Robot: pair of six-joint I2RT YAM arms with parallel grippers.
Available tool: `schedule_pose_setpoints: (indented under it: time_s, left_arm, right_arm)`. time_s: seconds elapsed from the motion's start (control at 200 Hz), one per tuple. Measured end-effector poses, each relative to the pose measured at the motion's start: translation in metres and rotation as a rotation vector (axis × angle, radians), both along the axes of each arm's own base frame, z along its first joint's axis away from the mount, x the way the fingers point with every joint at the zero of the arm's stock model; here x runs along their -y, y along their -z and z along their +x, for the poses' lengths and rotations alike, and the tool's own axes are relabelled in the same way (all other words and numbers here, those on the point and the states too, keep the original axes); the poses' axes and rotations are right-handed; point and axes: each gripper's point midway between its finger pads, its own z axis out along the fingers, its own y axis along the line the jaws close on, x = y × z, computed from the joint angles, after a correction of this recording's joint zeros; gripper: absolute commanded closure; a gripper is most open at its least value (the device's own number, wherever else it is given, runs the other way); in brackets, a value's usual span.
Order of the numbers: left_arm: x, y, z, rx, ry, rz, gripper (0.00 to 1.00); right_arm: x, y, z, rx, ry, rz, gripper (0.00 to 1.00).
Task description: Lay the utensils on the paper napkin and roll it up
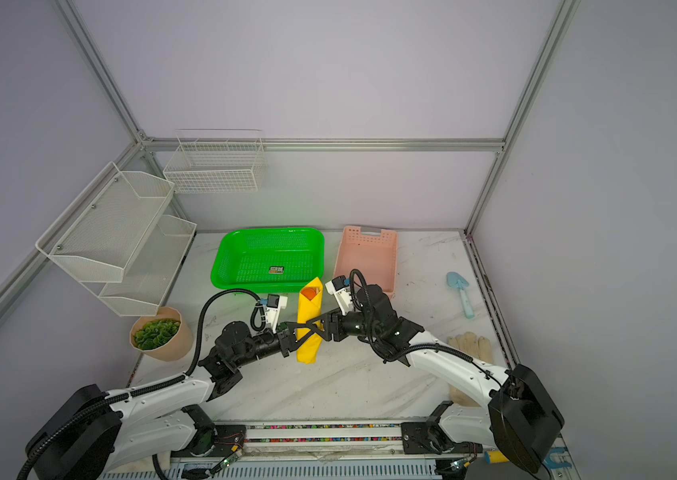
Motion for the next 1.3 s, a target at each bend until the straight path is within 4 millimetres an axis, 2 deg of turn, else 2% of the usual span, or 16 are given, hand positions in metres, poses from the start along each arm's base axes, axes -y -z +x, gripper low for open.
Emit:
schedule_pose_setpoints:
  time_s: [0.245, 0.38, 0.635, 0.72, 1.17, 1.3]
  left_arm:
    - [0.004, 0.001, -0.002, -0.010, 0.024, -0.015, 0.94]
    - [0.005, 0.003, -0.002, -0.012, 0.033, -0.015, 0.94]
    - [0.007, 0.000, -0.004, -0.002, 0.051, -0.025, 0.93]
    - [0.007, -0.001, -0.004, -0.006, 0.053, -0.030, 0.92]
    - [0.008, -0.005, -0.007, -0.006, 0.079, -0.045, 0.65]
    - [0.009, -0.006, -0.010, -0.005, 0.096, -0.050, 0.61]
  right_arm:
    - [-0.004, -0.012, 0.000, 0.010, -0.028, 0.059, 0.58]
    - [-0.006, -0.009, -0.001, -0.005, -0.043, 0.073, 0.62]
    - [-0.004, -0.006, -0.001, -0.018, -0.039, 0.086, 0.80]
    - [-0.005, -0.008, -0.001, -0.013, -0.044, 0.095, 0.84]
    - [-0.007, -0.014, -0.006, -0.015, -0.070, 0.130, 0.88]
    - [-0.008, -0.016, -0.009, -0.013, -0.087, 0.138, 0.89]
